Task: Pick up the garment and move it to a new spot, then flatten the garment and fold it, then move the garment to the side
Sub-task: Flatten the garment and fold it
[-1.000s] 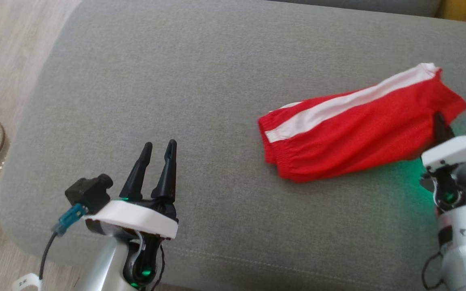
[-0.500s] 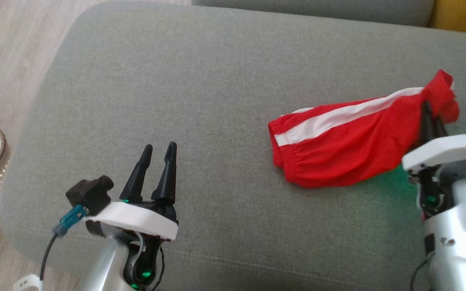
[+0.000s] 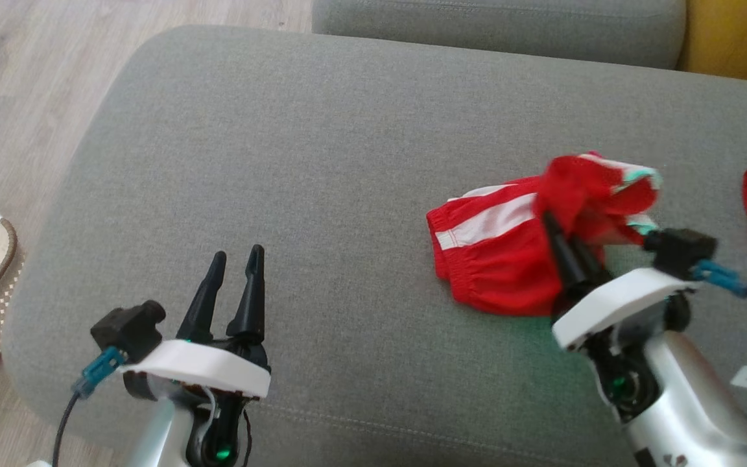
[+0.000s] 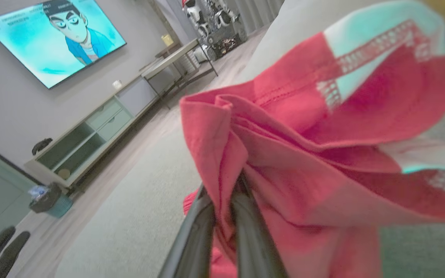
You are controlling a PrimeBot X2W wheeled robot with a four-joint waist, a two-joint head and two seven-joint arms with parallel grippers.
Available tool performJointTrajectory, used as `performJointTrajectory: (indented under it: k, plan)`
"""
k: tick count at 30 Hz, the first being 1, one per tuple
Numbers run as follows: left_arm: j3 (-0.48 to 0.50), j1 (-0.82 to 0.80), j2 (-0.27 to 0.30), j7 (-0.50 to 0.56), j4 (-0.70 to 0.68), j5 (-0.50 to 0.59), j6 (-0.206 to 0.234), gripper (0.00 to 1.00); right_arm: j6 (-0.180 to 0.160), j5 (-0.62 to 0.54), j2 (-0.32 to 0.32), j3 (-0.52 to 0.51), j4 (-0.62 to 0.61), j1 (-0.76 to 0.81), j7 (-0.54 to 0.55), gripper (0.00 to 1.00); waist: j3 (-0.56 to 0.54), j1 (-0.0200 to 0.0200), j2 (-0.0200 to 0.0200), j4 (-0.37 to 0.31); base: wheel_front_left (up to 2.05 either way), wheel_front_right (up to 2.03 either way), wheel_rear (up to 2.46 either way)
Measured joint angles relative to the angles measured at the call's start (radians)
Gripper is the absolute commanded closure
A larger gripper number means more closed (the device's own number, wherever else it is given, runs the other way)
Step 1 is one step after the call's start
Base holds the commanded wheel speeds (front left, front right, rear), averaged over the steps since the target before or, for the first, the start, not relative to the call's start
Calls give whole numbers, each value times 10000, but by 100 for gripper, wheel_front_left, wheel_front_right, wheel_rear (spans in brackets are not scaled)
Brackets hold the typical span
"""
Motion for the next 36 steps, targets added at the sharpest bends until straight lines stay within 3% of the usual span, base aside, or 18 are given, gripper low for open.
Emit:
performJointTrajectory:
  k: [1, 9, 14, 24, 31, 32, 33, 36]
  plan:
    - [-2, -1, 0, 0, 0, 2, 0, 0, 0, 115, -174, 535, -50, 12, 25, 100, 26, 0, 0, -1, 0, 0, 0]
    - [-77, -6, 0, 0, -6, 54, 0, 0, 0, -201, -671, 1760, 493, -818, -337, 100, 243, 0, 0, 58, 0, 0, 0]
    - [-182, -30, -2, 0, -2, 54, 0, 0, 0, -947, -982, 3304, 961, -1701, -336, 100, 404, 0, 0, 199, 0, 0, 0]
    - [-238, -52, -2, 0, 17, -58, 0, 0, 0, -1308, -1618, 6069, 2046, -2557, 134, 100, 595, 0, 0, 548, 0, 0, 0]
    - [-247, -52, 0, 0, 17, -121, 0, 0, 0, -1064, -1806, 6918, 2642, -3066, 58, 97, 701, 0, 0, 649, 0, 0, 0]
    - [-247, -52, -2, 0, 17, -121, 0, 0, 0, -970, -1812, 7022, 2692, -3083, 54, 74, 707, 0, 0, 642, 0, 0, 0]
    - [-244, -52, -2, 0, 21, -121, 0, 0, 0, -890, -1812, 7125, 2731, -3086, 17, 0, 704, 0, 0, 629, 0, 0, 0]
    - [-240, -53, -2, 0, 69, -121, 0, 0, 2, -675, -1810, 7386, 2813, -3097, -96, 0, 694, 0, 0, 560, 0, 0, 0]
